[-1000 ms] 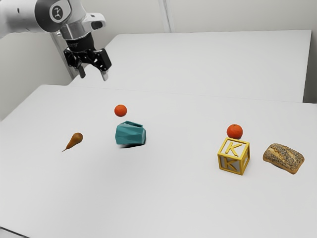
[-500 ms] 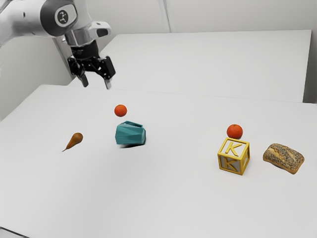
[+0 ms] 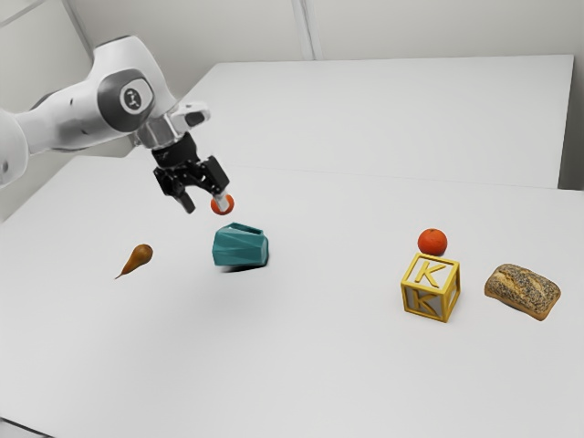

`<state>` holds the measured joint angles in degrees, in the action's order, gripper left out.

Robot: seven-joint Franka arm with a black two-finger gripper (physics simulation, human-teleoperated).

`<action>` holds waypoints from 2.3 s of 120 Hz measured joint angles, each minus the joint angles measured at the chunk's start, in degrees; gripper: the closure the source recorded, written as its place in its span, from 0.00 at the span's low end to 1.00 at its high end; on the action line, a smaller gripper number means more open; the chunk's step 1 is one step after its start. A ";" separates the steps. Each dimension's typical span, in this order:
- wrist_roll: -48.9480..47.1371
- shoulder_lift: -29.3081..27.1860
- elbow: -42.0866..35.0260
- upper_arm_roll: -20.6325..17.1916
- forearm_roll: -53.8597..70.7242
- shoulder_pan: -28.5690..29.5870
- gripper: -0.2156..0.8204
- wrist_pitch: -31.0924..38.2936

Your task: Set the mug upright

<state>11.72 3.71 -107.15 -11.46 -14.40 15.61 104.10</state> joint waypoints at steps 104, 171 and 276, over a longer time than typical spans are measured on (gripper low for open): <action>40.55 20.75 2.52 -0.06 -29.78 13.46 0.21 4.80; 51.56 24.96 2.47 -0.20 -36.62 13.39 0.45 0.83; 57.40 22.70 2.30 -1.63 -37.03 13.14 0.95 -0.45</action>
<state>69.12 26.41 -104.84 -13.08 -51.43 28.76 103.64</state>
